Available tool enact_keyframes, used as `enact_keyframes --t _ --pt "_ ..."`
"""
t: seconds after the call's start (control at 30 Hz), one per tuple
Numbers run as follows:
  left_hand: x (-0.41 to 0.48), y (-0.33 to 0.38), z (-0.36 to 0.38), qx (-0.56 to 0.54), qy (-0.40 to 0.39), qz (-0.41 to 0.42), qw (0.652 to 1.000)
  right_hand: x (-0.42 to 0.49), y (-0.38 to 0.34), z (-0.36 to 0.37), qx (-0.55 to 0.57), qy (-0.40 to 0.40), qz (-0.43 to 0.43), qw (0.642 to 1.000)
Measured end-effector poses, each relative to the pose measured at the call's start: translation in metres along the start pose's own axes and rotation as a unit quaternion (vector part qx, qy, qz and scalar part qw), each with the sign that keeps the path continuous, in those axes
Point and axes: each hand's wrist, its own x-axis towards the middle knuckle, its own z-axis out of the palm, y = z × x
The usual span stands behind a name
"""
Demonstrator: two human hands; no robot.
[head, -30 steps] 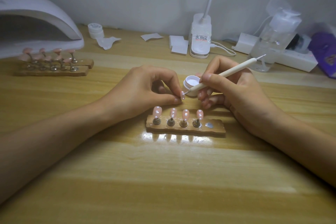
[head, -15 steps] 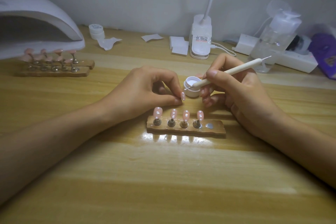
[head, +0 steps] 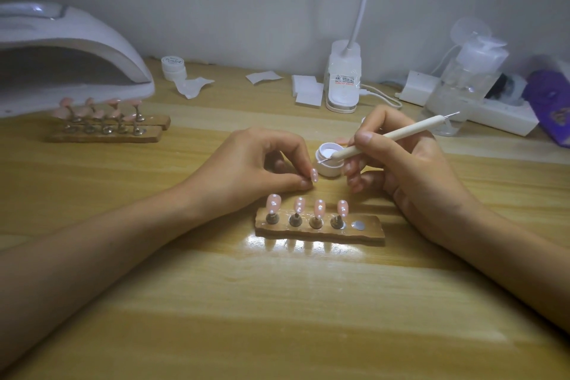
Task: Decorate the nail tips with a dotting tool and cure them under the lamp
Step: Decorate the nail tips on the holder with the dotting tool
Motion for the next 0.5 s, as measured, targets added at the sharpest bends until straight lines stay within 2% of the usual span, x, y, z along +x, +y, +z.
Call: enact_keyframes --t 0.3,0.5 --pt "0.000 0.002 -0.001 0.002 0.004 -0.025 1.000 0.004 0.000 -0.006 0.076 0.028 0.029 0.996" --pt "0.006 0.022 -0.008 -0.111 0.038 -0.056 0.992 0.007 -0.001 -0.011 0.137 0.062 0.045 0.988"
